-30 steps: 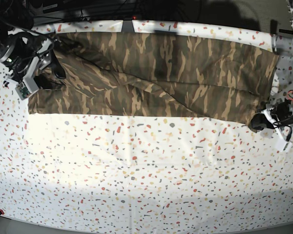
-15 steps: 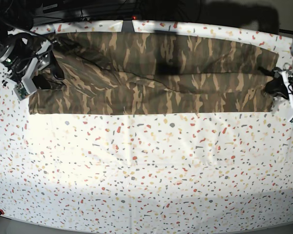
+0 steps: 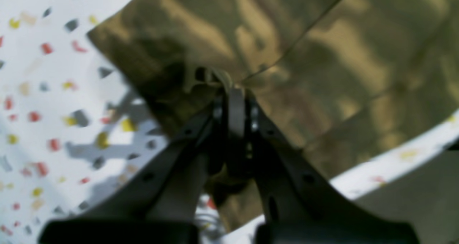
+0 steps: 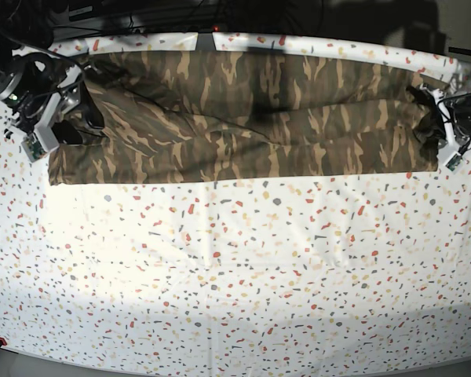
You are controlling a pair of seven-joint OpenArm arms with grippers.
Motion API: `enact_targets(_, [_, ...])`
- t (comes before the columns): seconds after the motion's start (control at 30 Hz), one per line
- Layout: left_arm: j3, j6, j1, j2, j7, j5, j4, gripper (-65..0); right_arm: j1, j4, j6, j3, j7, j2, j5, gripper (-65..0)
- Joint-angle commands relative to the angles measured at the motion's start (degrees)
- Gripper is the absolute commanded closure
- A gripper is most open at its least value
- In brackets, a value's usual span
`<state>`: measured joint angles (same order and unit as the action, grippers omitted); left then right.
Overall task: Fold the T-shirt properly
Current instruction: 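Pull the shirt end with the left gripper, straightening the rectangle, then move both grippers inward and grasp the shirt's folded edge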
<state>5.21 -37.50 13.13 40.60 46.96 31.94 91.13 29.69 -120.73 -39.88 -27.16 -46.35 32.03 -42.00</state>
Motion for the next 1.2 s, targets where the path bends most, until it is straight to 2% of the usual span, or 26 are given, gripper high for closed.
enact_targets(0.0, [0.7,0.2,-0.8,0.7,-0.5,-1.4,0.7,0.0,-0.2,-0.7,-0.1,-0.4,1.4,0.8,-0.6,-28.0])
enact_targets(0.07, [0.7,0.4,-0.7,-0.2,-0.5,-3.7,0.7,0.0,-0.7,-0.7,-0.1,-0.4,1.4,0.6,-0.5,-28.0])
enact_targets(0.13, [0.7,0.4,-0.7,-1.5,-0.5,-4.1,0.7,0.0,-2.4,-0.7,-0.1,-0.4,1.6,-1.1,-0.2,-28.0])
enact_targets(0.3, [0.7,0.3,-0.7,-5.5,-0.5,-4.1,0.7,0.0,-9.0,-0.7,-0.1,-0.4,2.1,-9.4,-0.5,-28.0])
enact_targets(0.37, [0.7,0.3,-0.7,-6.3,-0.5,-4.2,0.7,0.0,-10.9,-0.7,-0.1,-0.4,1.8,-11.8,-0.2,-28.0])
enact_targets(0.4, [0.7,0.3,-0.7,-6.4,-0.4,-4.5,0.7,-1.4,-11.7,-0.7,-0.1,-0.4,1.4,-12.7,0.0,-28.0])
enact_targets(0.5, [0.7,0.3,-0.7,-6.4,-0.5,-7.7,0.7,-19.7,-13.7,-0.5,-0.1,-0.4,0.8,-14.5,4.1,-28.0])
enact_targets(0.57, [0.7,0.3,-0.7,-6.4,-0.8,-9.6,0.7,-30.0,-13.8,0.3,-0.1,-0.4,0.5,-14.4,5.5,-28.0])
enact_targets(0.63, [0.7,0.4,-0.7,-6.4,-1.7,-11.2,0.7,-34.3,-13.8,2.1,-0.1,-0.3,-0.5,-14.3,5.4,-28.0])
enact_targets(0.77, [0.7,0.4,-0.8,-6.4,-5.0,-12.4,0.7,-34.4,-13.8,8.6,-0.1,3.5,-2.7,-14.2,5.4,-28.0])
enact_targets(0.9, [0.7,0.4,-0.7,-6.4,-5.9,-12.4,0.7,-34.4,-13.2,14.8,-0.1,11.5,-8.8,-12.9,5.5,-27.9])
enact_targets(0.97, [0.7,0.4,-0.7,-6.4,-5.9,-12.4,0.7,-34.4,-13.1,16.7,-0.1,14.5,-9.4,-11.5,9.0,-27.9])
enact_targets(1.03, [0.7,0.4,-0.7,-6.4,-5.9,-12.4,0.7,-34.4,-13.2,18.5,-0.1,16.3,-8.3,-10.7,14.6,-27.9])
enact_targets(1.1, [0.7,0.4,-0.8,-6.4,-6.3,-12.4,0.7,-34.4,-13.2,20.9,-0.1,17.1,-4.4,-9.9,19.6,-27.9])
enact_targets(1.17, [0.7,0.4,-0.8,-6.4,-6.8,-12.4,0.7,-34.4,-13.2,22.5,-0.1,17.1,-1.4,-9.6,20.7,-27.9])
